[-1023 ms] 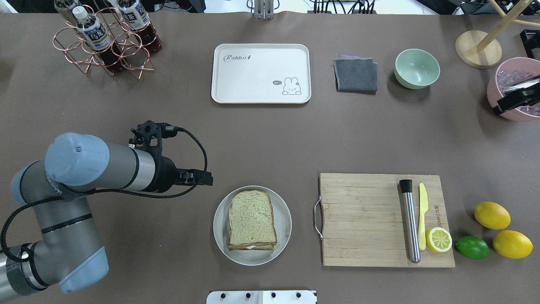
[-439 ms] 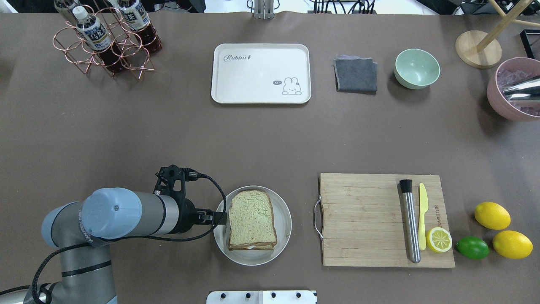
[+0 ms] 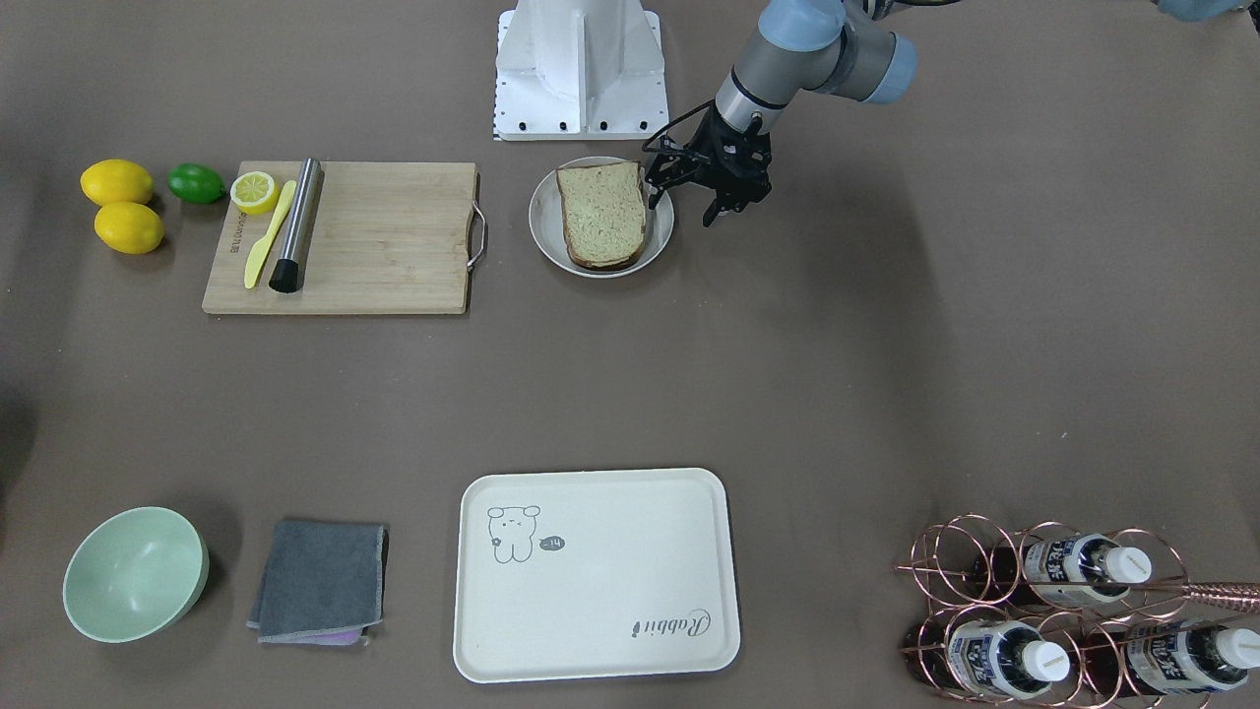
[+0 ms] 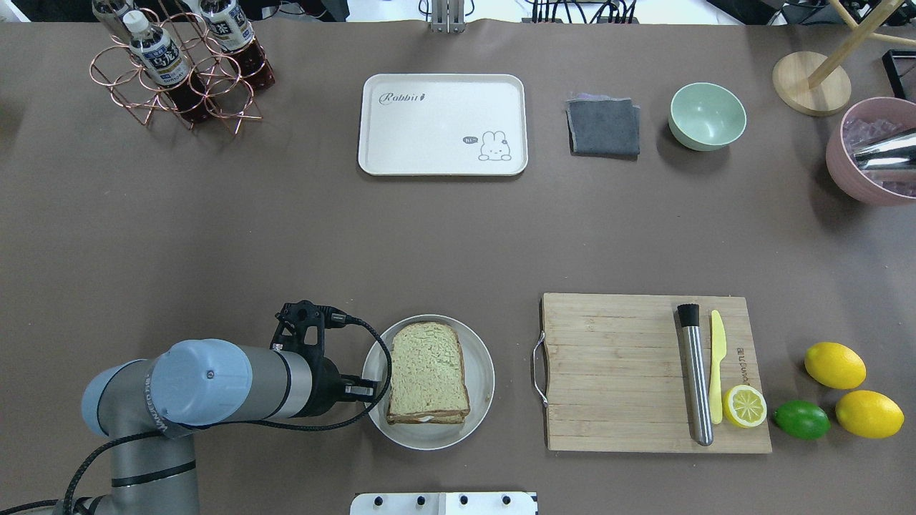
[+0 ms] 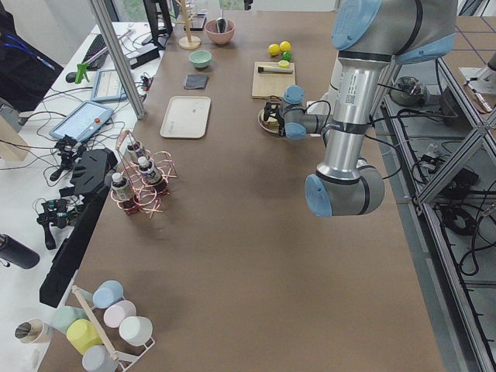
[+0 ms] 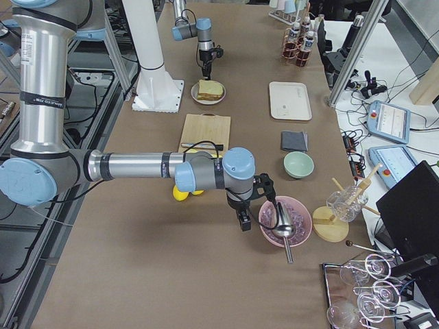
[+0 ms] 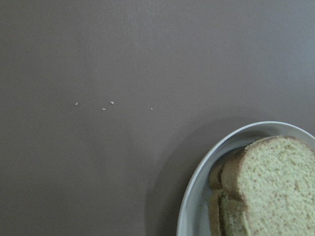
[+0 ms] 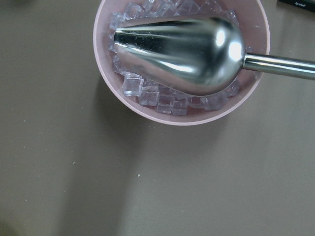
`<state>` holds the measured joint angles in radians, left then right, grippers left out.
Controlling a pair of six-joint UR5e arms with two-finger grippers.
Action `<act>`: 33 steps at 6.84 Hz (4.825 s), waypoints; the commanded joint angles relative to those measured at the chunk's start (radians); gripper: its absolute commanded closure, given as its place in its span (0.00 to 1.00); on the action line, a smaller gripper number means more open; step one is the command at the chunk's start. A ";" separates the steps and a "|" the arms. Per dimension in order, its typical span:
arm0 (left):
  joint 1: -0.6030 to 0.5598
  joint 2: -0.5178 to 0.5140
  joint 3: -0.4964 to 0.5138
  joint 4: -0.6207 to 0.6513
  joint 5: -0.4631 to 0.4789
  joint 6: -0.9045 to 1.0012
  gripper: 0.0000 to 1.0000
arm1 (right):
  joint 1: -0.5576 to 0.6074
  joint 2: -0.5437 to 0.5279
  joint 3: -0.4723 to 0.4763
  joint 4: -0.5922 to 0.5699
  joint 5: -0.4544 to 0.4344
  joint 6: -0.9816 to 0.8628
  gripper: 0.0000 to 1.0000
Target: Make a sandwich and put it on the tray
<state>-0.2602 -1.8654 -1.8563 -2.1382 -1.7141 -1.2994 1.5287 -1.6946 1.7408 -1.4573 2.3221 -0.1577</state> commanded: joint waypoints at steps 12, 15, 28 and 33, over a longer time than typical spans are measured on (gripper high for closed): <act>-0.124 -0.046 0.022 0.009 -0.110 0.006 1.00 | 0.001 0.009 -0.024 0.003 -0.009 -0.003 0.00; -0.343 -0.179 0.142 0.035 -0.310 0.008 1.00 | 0.001 0.009 -0.049 0.002 -0.010 0.006 0.00; -0.617 -0.825 1.181 -0.078 -0.423 0.258 0.43 | 0.001 0.003 -0.142 0.003 -0.012 -0.002 0.00; -0.633 -0.576 0.644 0.156 -0.429 0.250 0.01 | 0.001 0.000 -0.170 0.003 -0.013 0.001 0.00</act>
<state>-0.8897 -2.5453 -0.9834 -2.1217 -2.1371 -1.0480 1.5294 -1.6971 1.5843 -1.4549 2.3087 -0.1577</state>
